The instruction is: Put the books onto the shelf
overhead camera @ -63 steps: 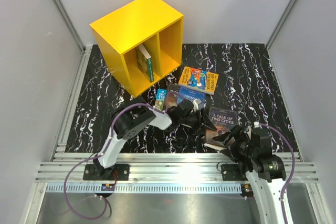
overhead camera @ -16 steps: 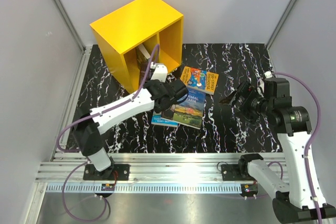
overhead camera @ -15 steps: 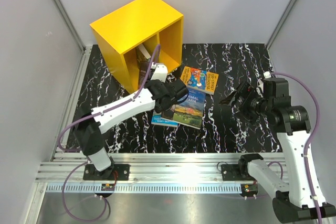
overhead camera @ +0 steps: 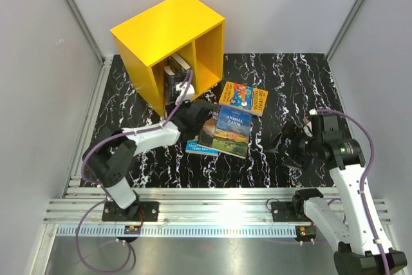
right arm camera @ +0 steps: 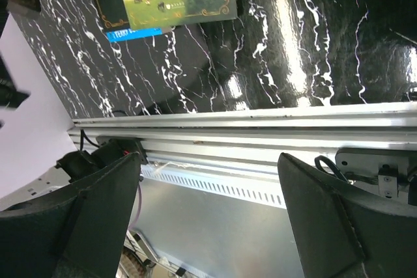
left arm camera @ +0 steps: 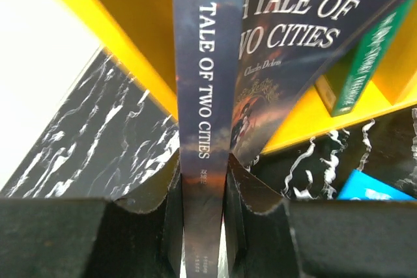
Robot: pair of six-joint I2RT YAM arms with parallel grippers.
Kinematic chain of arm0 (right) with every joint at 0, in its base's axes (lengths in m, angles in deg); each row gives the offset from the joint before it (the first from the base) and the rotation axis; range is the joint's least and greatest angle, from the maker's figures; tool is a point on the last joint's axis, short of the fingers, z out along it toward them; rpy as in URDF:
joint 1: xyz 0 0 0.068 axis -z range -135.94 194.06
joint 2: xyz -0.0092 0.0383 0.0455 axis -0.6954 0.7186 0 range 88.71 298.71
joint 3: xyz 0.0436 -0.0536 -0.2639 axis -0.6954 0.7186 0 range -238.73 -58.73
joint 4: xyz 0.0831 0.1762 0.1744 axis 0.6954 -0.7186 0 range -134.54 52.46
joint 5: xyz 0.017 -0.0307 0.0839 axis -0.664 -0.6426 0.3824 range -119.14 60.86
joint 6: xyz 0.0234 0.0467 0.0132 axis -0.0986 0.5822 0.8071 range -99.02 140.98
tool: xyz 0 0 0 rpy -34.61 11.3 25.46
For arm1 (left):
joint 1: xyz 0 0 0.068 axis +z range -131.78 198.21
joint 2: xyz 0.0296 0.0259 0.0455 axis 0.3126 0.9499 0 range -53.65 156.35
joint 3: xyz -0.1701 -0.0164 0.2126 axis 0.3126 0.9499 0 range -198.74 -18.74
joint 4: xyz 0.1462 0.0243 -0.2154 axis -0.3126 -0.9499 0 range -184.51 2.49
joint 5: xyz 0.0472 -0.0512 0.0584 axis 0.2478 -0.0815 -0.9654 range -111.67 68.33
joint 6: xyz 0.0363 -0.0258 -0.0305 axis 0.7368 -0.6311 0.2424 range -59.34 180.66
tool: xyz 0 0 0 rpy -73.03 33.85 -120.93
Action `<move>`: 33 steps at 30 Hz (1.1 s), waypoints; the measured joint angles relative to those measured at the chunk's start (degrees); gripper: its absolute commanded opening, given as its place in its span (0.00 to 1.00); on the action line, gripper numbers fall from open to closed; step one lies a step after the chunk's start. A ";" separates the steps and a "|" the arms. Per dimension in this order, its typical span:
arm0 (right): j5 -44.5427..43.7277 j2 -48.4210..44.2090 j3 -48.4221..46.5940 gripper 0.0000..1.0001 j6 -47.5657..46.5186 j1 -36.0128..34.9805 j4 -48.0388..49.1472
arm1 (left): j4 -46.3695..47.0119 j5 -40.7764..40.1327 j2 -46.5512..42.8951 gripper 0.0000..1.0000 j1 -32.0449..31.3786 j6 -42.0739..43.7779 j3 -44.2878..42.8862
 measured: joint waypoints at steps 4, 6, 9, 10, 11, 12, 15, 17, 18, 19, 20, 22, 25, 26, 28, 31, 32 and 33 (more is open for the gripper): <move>0.52 -3.02 3.61 0.93 0.02 0.00 -0.07 | 32.81 0.66 3.63 0.00 0.85 24.26 7.74; 0.57 -4.50 5.27 0.93 0.07 0.00 0.07 | 49.24 0.96 7.78 0.00 0.74 36.50 7.06; 0.59 -6.54 8.20 0.93 0.39 0.00 0.92 | 65.83 1.01 14.82 0.00 0.74 52.72 2.14; 0.59 -7.02 9.05 0.93 0.61 0.00 1.29 | 69.55 0.83 17.14 0.00 0.74 58.23 -0.11; 0.61 -7.54 10.14 0.92 0.83 0.00 1.81 | 71.93 0.79 18.86 0.00 0.76 62.14 -1.88; 0.61 -7.91 11.26 0.93 1.14 0.00 2.21 | 74.14 0.79 20.55 0.00 0.76 66.05 -3.72; 0.61 -8.26 13.90 0.92 1.51 0.00 3.26 | 78.77 0.28 21.70 0.00 1.07 72.13 -4.68; 0.61 -8.26 15.02 0.92 1.55 0.00 3.82 | 80.65 0.50 21.64 0.00 1.66 73.24 -4.68; 0.61 -8.28 15.65 0.93 1.55 0.00 4.44 | 81.24 0.63 21.59 0.00 2.08 73.53 -4.68; 0.63 -8.31 16.33 0.92 1.55 0.00 5.11 | 81.59 0.70 21.59 0.00 2.49 73.90 -4.68; 0.68 -8.28 17.07 0.92 1.57 0.00 5.77 | 81.83 0.70 21.59 0.00 2.84 74.34 -4.68; 1.27 -7.96 18.56 0.92 1.81 0.00 7.26 | 81.77 0.72 21.27 0.00 3.34 75.03 -4.61; 2.14 -6.75 20.74 0.93 2.34 0.00 9.62 | 81.74 1.33 18.56 0.00 3.45 75.52 -2.43; 2.36 -6.14 21.38 0.93 2.51 0.00 10.43 | 81.77 1.33 17.29 0.00 3.45 76.11 -1.75; 3.10 -4.98 22.34 0.93 2.93 0.00 12.09 | 81.74 1.29 15.17 0.00 3.52 78.38 -1.60; 4.24 -3.61 23.61 0.93 3.93 0.00 14.95 | 81.22 1.18 14.47 0.00 3.58 83.62 -1.57; 4.70 -3.39 24.17 0.93 4.37 0.00 15.91 | 81.26 1.33 14.69 0.00 3.65 85.81 -2.05; 5.14 -3.19 24.76 0.93 4.79 0.00 16.79 | 81.00 0.63 15.32 0.00 3.65 88.89 -3.89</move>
